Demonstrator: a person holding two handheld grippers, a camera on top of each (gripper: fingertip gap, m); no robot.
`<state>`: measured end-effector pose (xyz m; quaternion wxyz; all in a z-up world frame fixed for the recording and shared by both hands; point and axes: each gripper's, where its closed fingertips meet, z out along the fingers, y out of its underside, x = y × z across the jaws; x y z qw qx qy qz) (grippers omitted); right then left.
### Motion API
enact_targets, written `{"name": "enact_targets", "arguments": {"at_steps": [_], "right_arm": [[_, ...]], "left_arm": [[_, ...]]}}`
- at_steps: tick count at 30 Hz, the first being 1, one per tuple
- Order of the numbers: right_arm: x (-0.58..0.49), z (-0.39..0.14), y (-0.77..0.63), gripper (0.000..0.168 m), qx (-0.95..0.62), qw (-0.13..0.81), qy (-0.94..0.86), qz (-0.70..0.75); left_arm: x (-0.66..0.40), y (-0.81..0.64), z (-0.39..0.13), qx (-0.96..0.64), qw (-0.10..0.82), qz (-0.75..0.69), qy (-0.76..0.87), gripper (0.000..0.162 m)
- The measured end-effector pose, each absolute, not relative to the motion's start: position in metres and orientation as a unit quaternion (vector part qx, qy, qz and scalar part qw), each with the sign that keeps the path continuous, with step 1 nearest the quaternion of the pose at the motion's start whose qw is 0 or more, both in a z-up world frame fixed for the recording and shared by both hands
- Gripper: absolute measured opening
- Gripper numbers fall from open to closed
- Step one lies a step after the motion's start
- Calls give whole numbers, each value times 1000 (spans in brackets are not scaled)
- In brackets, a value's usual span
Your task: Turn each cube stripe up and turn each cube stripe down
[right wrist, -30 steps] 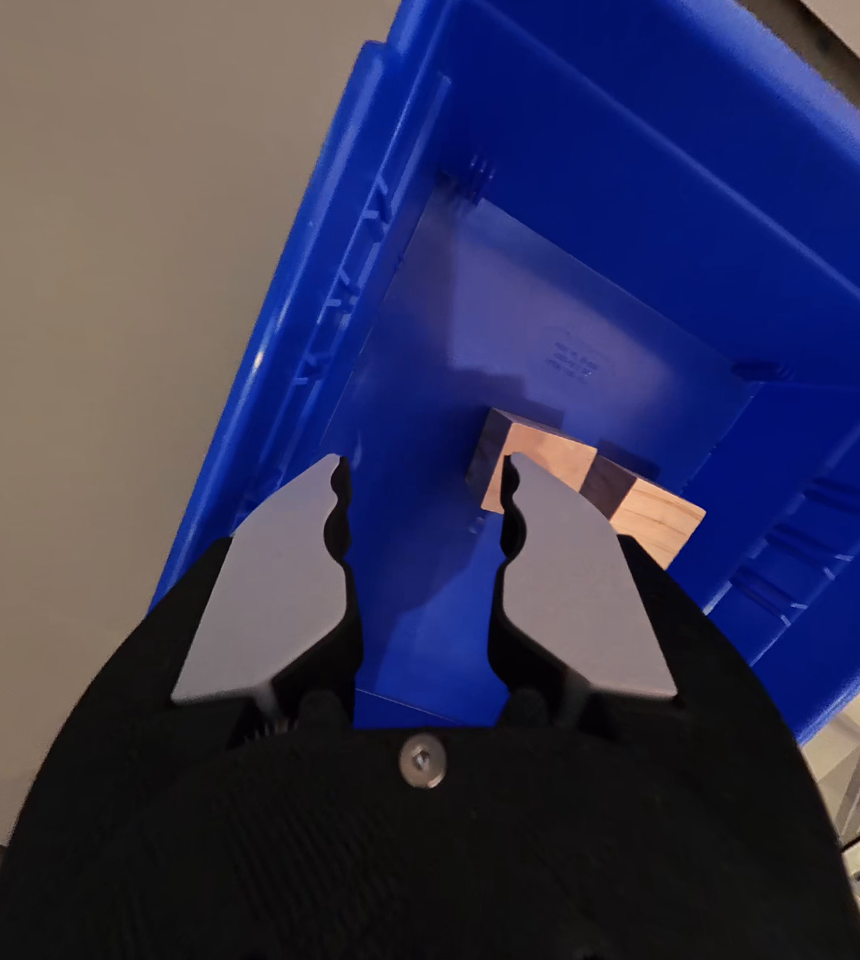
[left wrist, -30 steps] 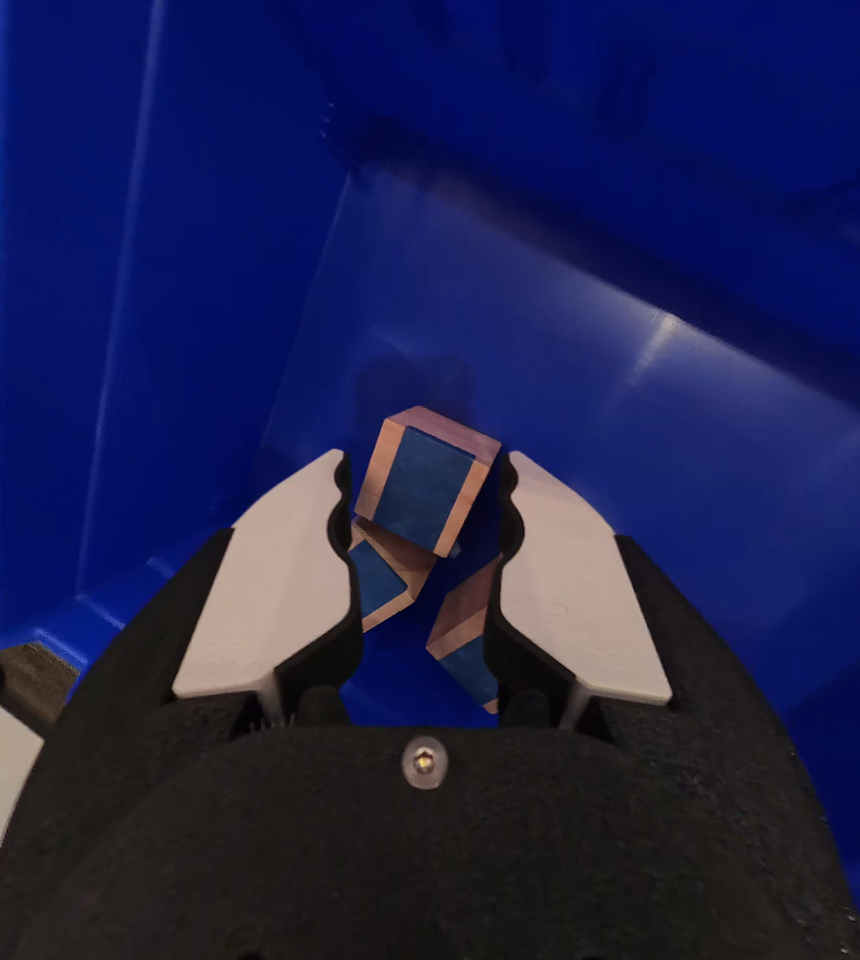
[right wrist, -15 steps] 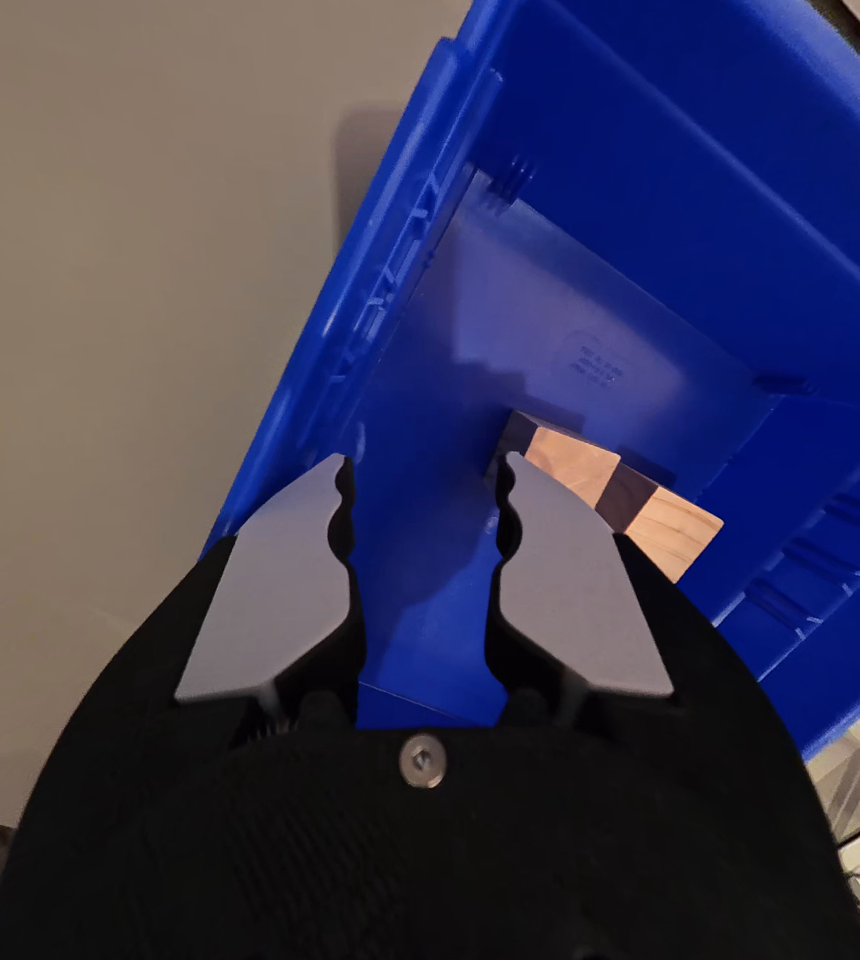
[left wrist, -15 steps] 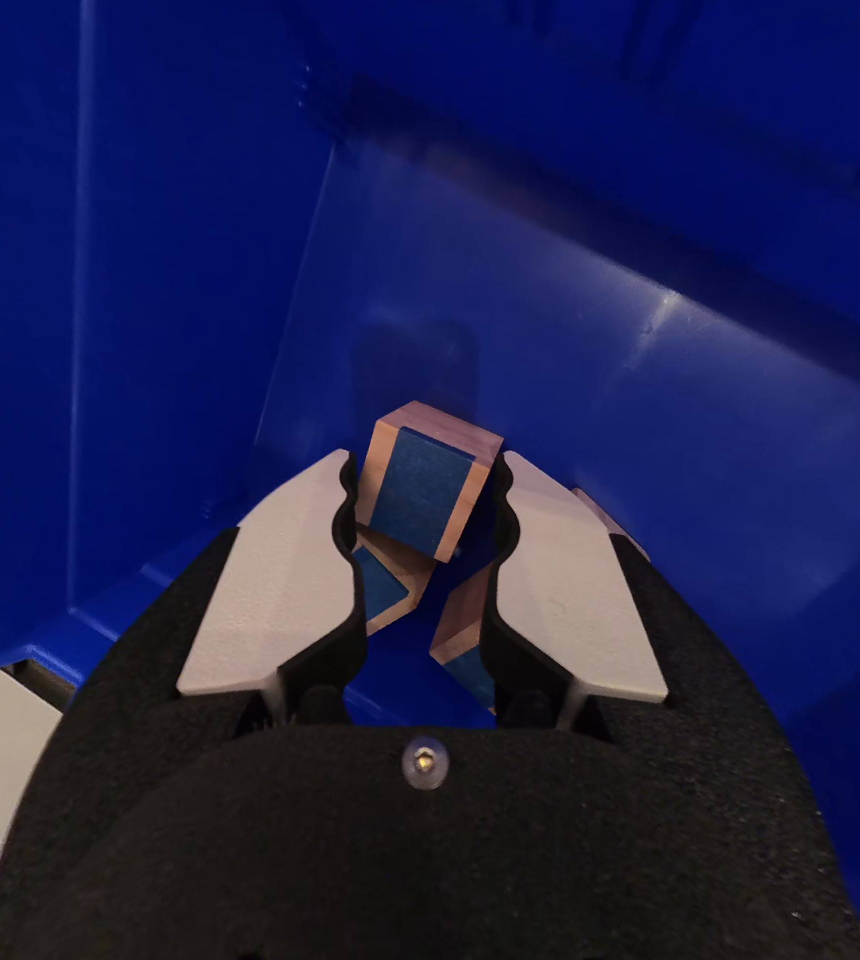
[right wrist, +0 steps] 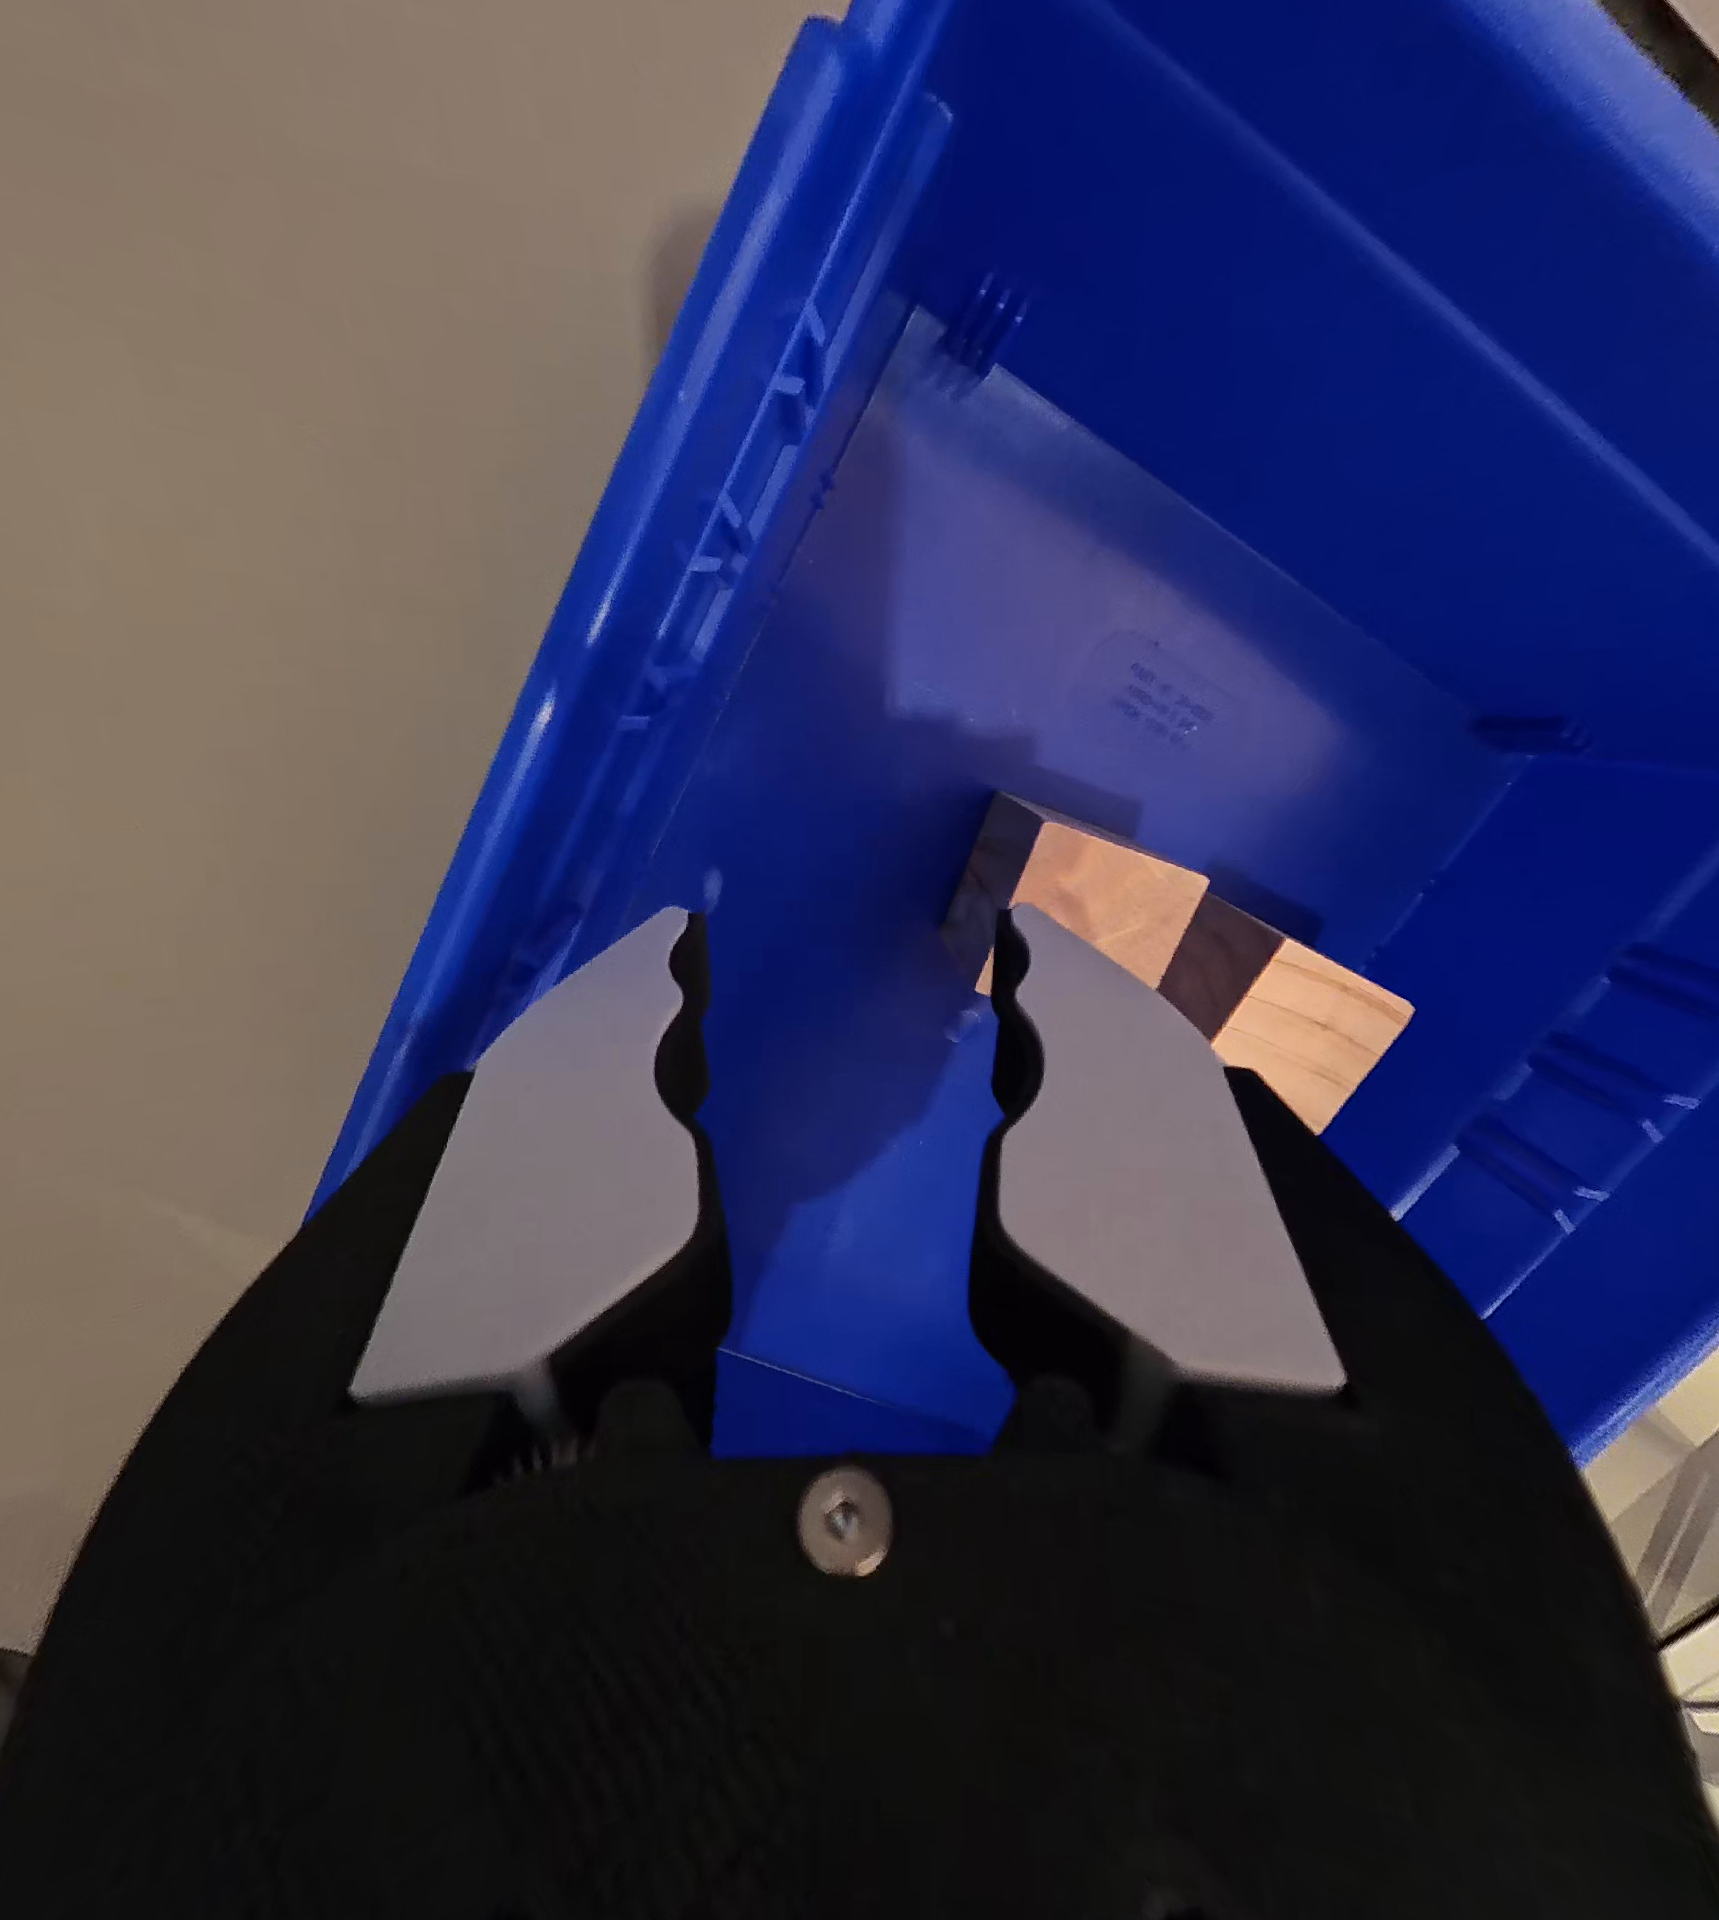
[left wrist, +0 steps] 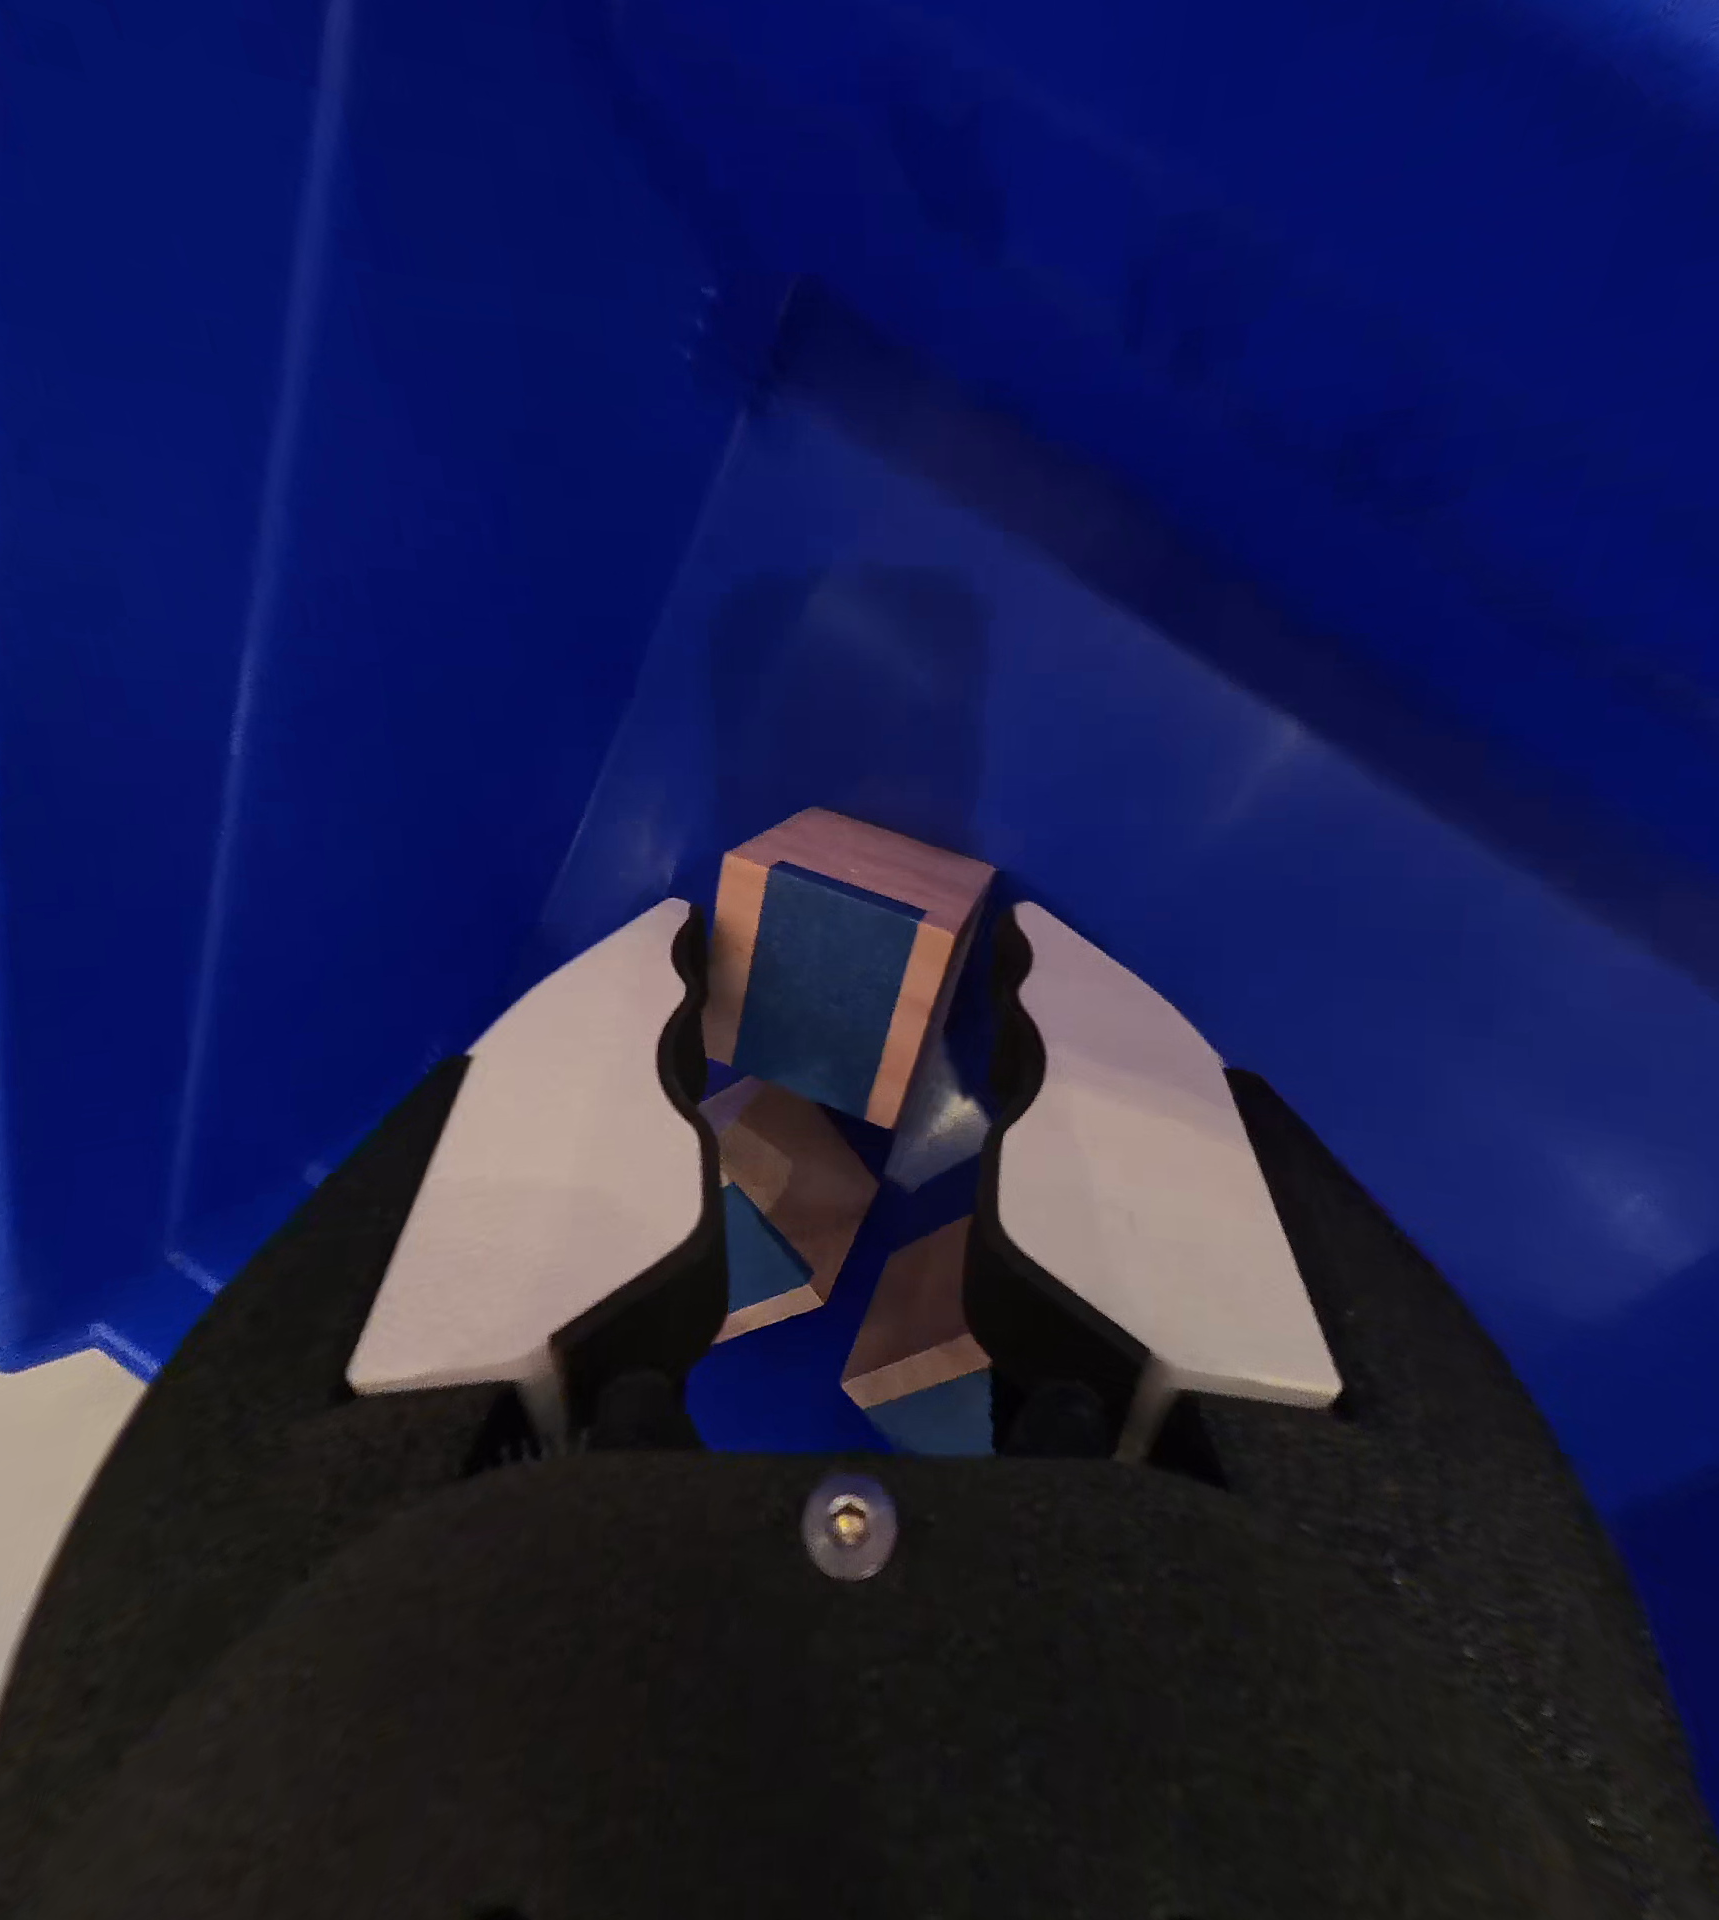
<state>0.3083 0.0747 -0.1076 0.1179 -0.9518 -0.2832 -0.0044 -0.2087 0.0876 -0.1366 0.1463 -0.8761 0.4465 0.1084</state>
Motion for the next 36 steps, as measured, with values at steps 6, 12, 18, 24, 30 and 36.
{"name": "enact_targets", "arguments": {"at_steps": [6,12,18,24,30,36], "right_arm": [[307,-113,73,54,-951,106,-290,-6],[303,-116,71,54,-949,98,-299,-7],[305,-114,70,53,-949,99,-299,-10],[319,-82,76,52,-952,157,-259,-48],[295,9,86,54,-886,366,-266,-99],[155,104,35,64,-575,659,-481,-56]], "left_arm": [[-213,86,-137,-877,147,100,446,61],[-219,87,-141,-879,140,104,445,51],[-219,89,-132,-889,146,103,422,50],[-205,91,-59,-883,281,63,372,50],[-133,64,42,-814,448,-136,345,50],[-36,2,104,-684,436,-460,362,50]]}}
